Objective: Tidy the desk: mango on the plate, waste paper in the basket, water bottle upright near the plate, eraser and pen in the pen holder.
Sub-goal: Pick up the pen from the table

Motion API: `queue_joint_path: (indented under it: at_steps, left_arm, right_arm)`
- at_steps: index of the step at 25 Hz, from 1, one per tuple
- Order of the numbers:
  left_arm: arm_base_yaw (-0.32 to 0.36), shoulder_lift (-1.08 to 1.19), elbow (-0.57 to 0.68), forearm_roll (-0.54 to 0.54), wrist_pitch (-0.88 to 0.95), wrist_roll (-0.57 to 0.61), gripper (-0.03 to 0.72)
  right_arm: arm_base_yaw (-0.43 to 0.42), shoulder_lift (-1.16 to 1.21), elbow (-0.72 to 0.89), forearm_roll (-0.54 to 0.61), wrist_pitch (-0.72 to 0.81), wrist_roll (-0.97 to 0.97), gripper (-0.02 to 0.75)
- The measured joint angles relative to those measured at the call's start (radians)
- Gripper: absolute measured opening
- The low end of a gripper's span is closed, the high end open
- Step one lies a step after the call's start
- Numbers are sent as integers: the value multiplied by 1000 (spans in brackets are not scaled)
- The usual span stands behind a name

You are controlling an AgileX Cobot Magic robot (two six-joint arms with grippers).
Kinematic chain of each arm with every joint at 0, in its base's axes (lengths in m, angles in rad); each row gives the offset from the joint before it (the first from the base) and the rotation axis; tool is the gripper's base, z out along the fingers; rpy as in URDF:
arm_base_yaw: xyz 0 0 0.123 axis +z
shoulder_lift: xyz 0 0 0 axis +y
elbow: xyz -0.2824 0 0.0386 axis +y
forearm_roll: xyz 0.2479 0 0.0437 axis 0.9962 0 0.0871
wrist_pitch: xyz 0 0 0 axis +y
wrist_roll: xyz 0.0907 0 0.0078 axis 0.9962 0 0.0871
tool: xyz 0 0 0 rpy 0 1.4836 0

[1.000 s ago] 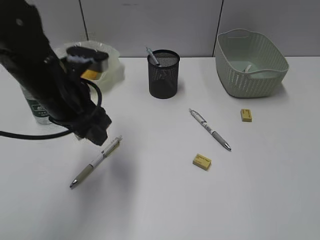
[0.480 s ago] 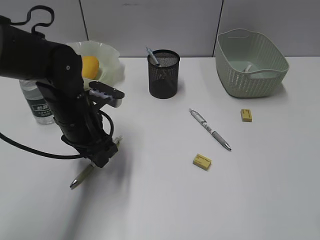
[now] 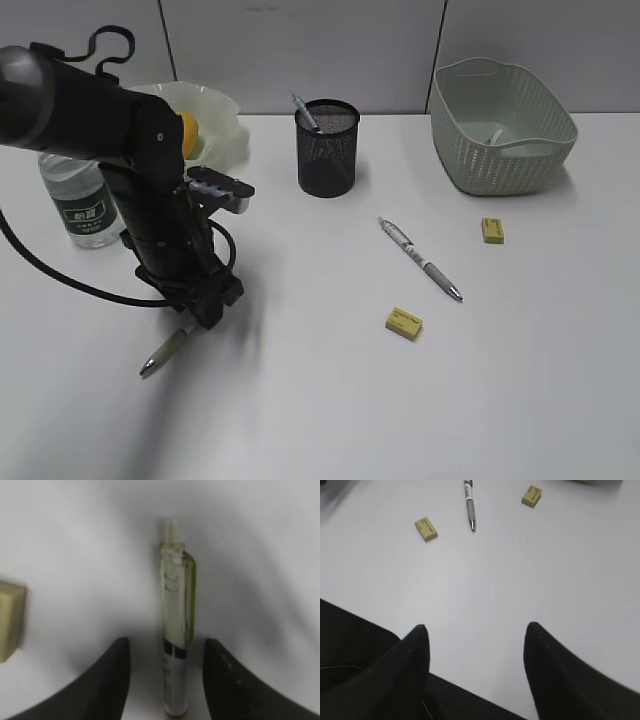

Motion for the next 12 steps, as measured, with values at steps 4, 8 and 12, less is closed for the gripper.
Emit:
queue_joint_path:
  at_steps: [4,8,12]
  left_arm:
    - [2,9,-12,3,13,-1,325]
    - [10,10,-12,23,14,-1,143]
    - [11,10,-12,24,14,-3,116]
  right_arm:
    - [0,0,0,0,0,0,477]
    - [0,0,0,0,0,0,478]
    - [0,0,0,0,0,0,478]
